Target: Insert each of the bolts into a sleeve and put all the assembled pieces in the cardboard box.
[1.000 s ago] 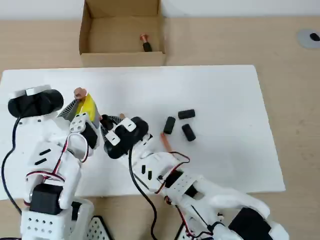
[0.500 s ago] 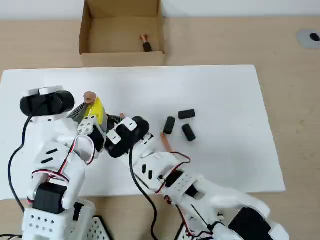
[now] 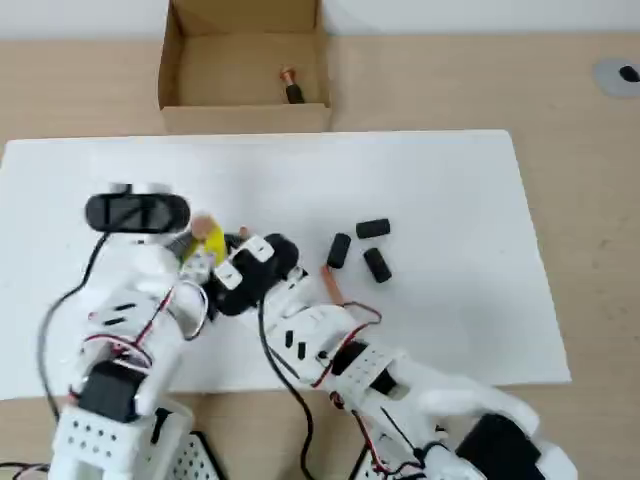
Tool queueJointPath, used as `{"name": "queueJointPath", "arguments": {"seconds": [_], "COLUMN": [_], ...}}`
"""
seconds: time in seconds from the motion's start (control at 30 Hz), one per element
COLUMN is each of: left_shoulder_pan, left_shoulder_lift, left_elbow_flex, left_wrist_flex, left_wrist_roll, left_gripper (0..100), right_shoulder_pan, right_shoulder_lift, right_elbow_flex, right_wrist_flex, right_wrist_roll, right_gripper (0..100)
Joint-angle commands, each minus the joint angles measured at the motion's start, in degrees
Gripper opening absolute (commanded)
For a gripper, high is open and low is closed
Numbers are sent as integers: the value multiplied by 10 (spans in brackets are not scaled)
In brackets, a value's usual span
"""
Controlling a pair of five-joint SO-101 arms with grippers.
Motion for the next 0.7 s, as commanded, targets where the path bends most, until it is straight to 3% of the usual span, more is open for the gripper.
{"name": "queueJointPath", "arguments": {"seconds": [0.0,0.2,0.3,0.43,0.67], "left_shoulder_pan": [46,42,38,-2,-38], "left_shoulder_lift": [-2,-2,-2,-2,-2], "left_elbow_flex": [-1,-9,-40,-85,-120], "left_wrist_flex": [37,72,102,135,156], "left_wrist_roll": [-2,-3,5,76,83], "left_gripper": [39,40,95,184,207], "right_shoulder_pan": [-5,-5,-5,-4,-4], "right_shoulder_lift": [-7,-8,-8,-8,-7], "right_elbow_flex": [-27,-27,-28,-28,-27], "right_wrist_flex": [5,24,24,24,24], "right_wrist_roll": [-1,-1,-1,-1,-1], "right_gripper": [10,9,9,9,9]}}
